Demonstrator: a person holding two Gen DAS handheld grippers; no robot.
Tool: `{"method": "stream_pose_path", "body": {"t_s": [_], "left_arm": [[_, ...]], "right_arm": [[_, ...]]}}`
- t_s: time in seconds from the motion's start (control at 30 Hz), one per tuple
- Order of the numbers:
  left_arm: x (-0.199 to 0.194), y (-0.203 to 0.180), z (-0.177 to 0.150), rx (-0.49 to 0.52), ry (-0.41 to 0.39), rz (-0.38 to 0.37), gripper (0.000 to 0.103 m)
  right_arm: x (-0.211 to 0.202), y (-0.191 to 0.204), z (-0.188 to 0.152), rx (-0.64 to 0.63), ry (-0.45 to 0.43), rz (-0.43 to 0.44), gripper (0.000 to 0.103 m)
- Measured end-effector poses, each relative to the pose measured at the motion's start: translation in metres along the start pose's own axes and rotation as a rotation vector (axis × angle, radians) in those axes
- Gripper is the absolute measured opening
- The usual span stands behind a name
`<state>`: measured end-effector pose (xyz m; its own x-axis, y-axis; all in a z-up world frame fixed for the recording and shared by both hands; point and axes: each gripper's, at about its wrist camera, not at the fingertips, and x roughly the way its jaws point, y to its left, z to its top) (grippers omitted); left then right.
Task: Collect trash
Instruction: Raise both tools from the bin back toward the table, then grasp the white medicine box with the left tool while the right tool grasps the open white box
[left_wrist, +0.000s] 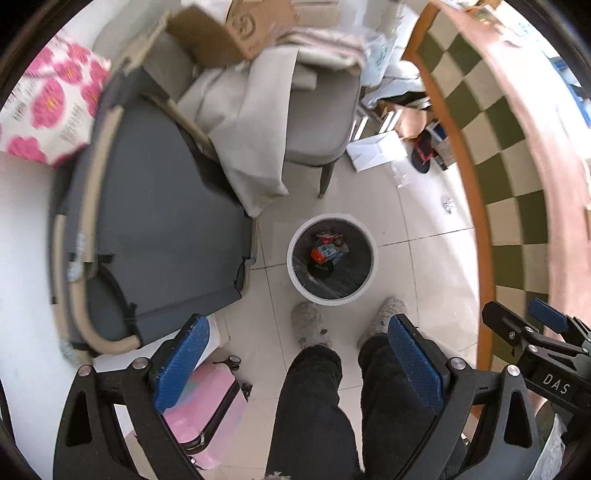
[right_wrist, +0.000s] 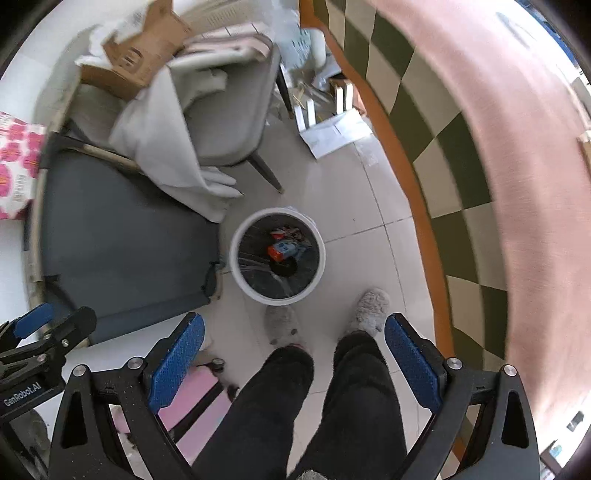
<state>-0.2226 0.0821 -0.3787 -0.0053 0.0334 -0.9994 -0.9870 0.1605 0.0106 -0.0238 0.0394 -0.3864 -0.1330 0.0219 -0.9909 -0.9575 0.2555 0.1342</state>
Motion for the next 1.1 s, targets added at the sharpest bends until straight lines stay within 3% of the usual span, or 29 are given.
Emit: {"method": "stream_pose_path", "body": {"t_s": [0.17,0.3,0.47,0.57,0.7,0.83,0.97,1.1], "left_arm": [[-0.052,-0.027,0.002,0.035,-0.067,0.014,0.099],[-0.094,-0.072,0.016,0.122,-0.157,0.007,0.099],[-0.132,-0.176,0.038,0.326,-0.264,-0.004,0.099],[-0.143,-0.245,0.046,0.436,-0.318,0.009,0.099],[-0.143,-0.333,0.060,0.535,-0.379,0.049,0.099],[-0.123,-0.417,0.081,0.613,-0.379,0.067,0.099],[-0.100,-0.475,0.105,0.656,-0.337,0.093,0.099],[-0.084,-0.510,0.120,0.703,-0.304,0.108,0.099]], "right_arm": [[-0.058,-0.022,-0.004,0.073,-0.039,0.086,0.099],[-0.102,-0.065,-0.003,0.182,-0.101,0.126,0.099],[-0.154,-0.156,-0.006,0.364,-0.190,0.129,0.099],[-0.180,-0.240,-0.012,0.525,-0.218,0.093,0.099],[-0.207,-0.355,-0.015,0.734,-0.259,0.015,0.100],[-0.216,-0.451,0.000,0.881,-0.260,-0.047,0.100],[-0.206,-0.506,0.038,0.932,-0.235,-0.085,0.101],[-0.183,-0.535,0.070,0.942,-0.180,-0.093,0.101]]}}
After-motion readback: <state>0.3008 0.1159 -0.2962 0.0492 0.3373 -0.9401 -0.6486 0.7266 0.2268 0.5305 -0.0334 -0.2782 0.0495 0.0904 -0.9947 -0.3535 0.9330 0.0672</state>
